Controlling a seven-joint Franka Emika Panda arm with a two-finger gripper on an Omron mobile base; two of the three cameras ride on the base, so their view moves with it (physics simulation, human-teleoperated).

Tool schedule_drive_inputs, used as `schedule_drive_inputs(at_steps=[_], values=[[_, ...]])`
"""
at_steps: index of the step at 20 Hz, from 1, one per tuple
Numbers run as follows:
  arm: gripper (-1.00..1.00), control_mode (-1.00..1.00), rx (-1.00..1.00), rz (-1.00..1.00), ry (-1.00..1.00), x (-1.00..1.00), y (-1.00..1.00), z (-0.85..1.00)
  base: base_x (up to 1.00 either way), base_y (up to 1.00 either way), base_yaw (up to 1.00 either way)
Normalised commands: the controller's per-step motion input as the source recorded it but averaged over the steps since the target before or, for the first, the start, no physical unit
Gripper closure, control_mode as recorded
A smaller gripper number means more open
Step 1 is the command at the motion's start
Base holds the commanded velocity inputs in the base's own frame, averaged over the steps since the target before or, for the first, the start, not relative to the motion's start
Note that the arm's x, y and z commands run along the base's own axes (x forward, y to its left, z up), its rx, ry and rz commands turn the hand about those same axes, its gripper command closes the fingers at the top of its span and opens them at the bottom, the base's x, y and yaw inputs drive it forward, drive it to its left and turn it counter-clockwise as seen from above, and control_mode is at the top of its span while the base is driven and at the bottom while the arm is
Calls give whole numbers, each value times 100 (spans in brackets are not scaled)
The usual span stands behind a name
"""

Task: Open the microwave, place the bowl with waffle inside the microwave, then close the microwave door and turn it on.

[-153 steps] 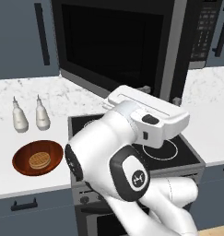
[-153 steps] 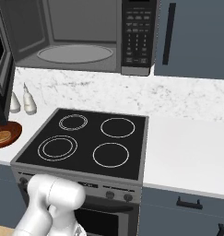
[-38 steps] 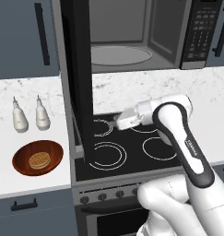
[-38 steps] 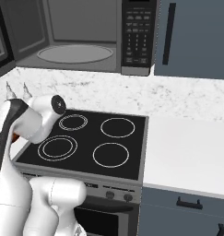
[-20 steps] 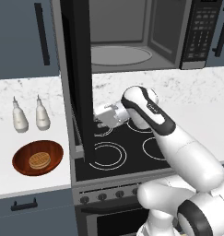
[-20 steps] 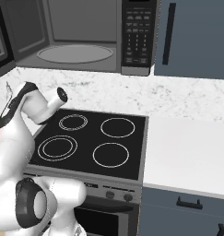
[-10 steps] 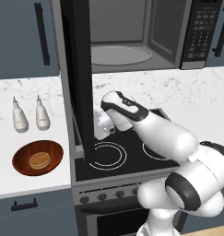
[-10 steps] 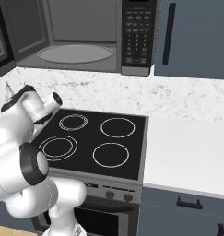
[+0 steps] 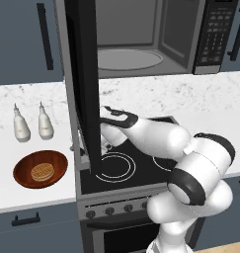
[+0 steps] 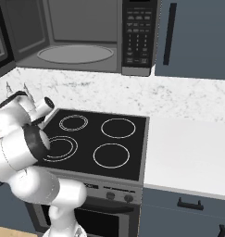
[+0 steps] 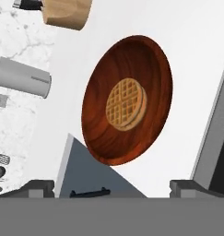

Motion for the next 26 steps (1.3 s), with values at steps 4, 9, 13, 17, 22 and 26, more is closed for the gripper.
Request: schedule_drive_inputs(at_steps=[4, 9, 13, 17, 22, 26], values=[[-100, -100, -6, -2, 0, 9, 19, -32, 0, 0, 0], [-100, -100, -7, -1, 0, 9, 17, -39, 0, 0, 0], [-100, -100, -2, -1, 0, 13, 12, -16, 0, 0, 0], [-100, -100, -3, -1, 0, 14, 12, -21, 0, 0, 0], [-100, -100, -6, 0, 0, 19, 17, -29, 0, 0, 0], [-100, -100, -5, 0, 0, 27, 17, -26, 0, 0, 0]])
